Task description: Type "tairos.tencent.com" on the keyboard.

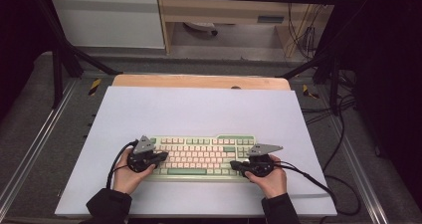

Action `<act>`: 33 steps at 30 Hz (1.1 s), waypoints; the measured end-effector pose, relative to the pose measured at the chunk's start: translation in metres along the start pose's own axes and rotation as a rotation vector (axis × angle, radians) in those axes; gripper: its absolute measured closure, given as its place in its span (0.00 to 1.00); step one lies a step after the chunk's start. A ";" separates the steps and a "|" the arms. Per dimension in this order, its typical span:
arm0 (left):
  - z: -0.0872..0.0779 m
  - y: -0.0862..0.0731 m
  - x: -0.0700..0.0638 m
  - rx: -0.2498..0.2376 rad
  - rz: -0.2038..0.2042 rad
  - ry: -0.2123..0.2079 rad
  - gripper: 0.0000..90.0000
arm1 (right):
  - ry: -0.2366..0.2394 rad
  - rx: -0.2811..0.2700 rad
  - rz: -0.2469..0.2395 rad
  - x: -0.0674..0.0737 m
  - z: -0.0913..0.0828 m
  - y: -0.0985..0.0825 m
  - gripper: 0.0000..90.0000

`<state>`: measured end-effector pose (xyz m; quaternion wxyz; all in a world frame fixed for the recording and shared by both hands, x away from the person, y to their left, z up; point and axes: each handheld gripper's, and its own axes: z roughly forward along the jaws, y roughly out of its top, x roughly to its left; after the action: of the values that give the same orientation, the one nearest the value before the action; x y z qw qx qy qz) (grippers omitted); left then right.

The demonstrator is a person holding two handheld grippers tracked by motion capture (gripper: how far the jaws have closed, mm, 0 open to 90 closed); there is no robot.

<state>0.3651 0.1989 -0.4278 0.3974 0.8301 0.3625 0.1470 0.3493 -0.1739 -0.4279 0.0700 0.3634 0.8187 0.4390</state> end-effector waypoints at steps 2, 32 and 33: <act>0.001 0.000 -0.001 0.000 0.001 -0.003 1.00 | 0.000 0.000 -0.001 0.000 0.000 0.000 1.00; -0.014 -0.003 0.001 -0.026 -0.002 -0.019 1.00 | 0.008 0.001 0.008 0.002 0.000 0.000 1.00; -0.015 -0.003 0.001 -0.027 -0.003 -0.020 1.00 | 0.008 0.000 0.007 0.002 0.000 0.000 1.00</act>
<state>0.3565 0.2094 -0.4209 0.4124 0.8254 0.3580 0.1431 0.3484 -0.1723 -0.4275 0.0649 0.3646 0.8177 0.4407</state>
